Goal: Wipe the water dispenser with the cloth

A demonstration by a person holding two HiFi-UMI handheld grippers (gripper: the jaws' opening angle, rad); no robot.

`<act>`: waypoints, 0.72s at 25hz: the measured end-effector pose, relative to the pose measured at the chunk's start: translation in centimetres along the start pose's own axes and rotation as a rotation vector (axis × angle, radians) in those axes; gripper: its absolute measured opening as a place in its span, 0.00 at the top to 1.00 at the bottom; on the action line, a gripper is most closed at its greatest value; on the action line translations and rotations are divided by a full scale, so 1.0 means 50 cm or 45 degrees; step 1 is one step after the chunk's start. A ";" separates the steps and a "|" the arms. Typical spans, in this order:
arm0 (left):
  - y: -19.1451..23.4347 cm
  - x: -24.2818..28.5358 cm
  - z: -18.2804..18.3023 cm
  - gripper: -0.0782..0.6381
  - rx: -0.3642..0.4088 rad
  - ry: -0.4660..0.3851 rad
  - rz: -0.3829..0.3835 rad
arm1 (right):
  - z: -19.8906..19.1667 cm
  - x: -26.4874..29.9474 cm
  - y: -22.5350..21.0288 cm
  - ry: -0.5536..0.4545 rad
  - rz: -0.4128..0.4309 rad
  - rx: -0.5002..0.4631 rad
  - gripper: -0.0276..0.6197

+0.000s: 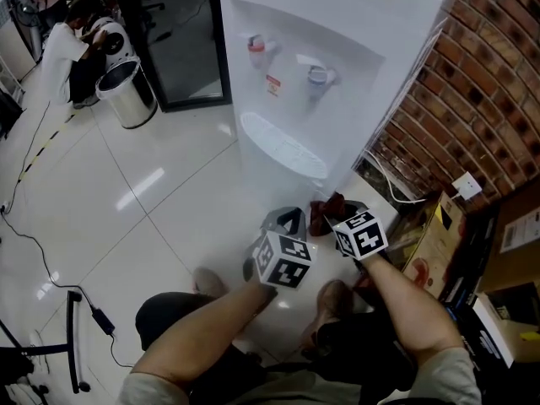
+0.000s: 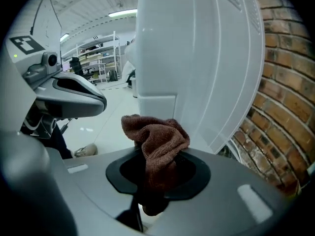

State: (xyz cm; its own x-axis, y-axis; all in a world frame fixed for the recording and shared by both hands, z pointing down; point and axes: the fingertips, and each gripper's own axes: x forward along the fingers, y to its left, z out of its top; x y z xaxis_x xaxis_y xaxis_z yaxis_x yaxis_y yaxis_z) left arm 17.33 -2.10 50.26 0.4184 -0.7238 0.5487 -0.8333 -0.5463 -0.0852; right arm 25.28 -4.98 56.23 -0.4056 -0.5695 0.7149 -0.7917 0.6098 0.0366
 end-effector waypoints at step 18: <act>0.011 0.160 -0.226 0.89 -0.080 0.112 0.055 | -0.286 0.279 -0.008 0.264 -0.041 0.443 0.79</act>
State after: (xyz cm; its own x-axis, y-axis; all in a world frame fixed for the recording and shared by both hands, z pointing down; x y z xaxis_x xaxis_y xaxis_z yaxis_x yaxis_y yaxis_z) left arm 16.15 -3.42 64.03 0.3508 -0.7047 0.6167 -0.8720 -0.4859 -0.0593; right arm 26.46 -5.29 76.19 -0.3053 -0.4404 0.8443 -0.9244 0.3500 -0.1517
